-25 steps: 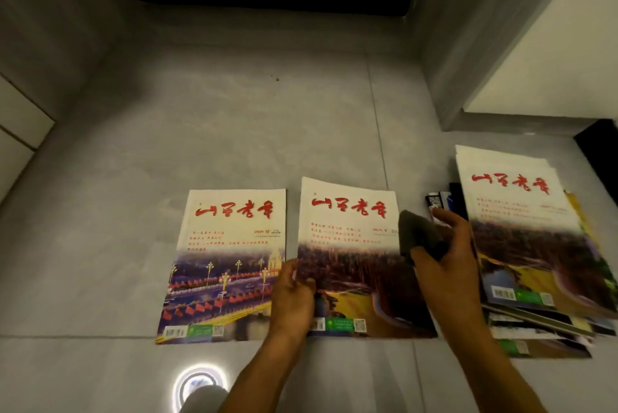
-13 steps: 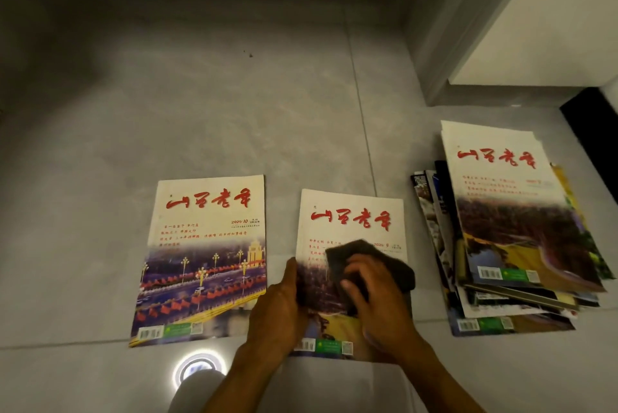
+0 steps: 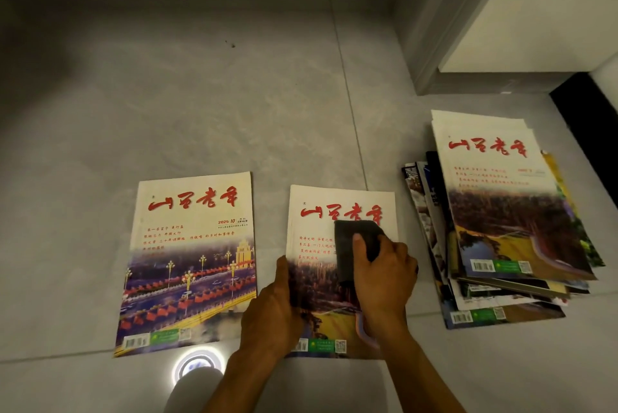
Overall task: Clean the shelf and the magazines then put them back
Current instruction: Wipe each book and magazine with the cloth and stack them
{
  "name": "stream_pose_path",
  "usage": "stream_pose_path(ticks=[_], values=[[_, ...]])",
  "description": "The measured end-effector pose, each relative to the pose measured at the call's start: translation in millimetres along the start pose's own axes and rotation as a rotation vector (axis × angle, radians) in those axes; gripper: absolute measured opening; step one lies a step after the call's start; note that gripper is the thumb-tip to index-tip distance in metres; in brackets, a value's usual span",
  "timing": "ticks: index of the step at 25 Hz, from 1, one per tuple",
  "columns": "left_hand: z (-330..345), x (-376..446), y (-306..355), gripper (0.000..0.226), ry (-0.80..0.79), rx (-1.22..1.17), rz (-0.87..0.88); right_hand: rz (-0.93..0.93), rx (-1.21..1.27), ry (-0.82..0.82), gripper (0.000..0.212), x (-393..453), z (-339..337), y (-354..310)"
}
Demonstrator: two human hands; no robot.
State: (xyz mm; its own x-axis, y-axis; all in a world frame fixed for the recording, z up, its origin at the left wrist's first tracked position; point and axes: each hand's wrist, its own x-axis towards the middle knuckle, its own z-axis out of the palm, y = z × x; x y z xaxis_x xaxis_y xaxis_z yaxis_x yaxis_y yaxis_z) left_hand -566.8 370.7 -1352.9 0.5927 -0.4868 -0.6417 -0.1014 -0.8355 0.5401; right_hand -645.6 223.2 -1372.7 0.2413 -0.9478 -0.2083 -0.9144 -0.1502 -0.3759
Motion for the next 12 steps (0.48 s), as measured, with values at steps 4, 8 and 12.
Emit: stream_pose_path(ticks=[4, 8, 12], values=[[-3, -4, 6, 0.066, 0.028, -0.040, 0.034, -0.101, -0.154, -0.062, 0.038, 4, -2, -16], [-4, -3, -1, 0.084, -0.019, 0.059, 0.080, -0.053, 0.701, -0.401, 0.023, 7, -33, -30], [-2, -1, -3, 0.094, -0.030, 0.109, 0.125, -0.282, 0.236, -0.231, 0.046, 21, -19, -8]])
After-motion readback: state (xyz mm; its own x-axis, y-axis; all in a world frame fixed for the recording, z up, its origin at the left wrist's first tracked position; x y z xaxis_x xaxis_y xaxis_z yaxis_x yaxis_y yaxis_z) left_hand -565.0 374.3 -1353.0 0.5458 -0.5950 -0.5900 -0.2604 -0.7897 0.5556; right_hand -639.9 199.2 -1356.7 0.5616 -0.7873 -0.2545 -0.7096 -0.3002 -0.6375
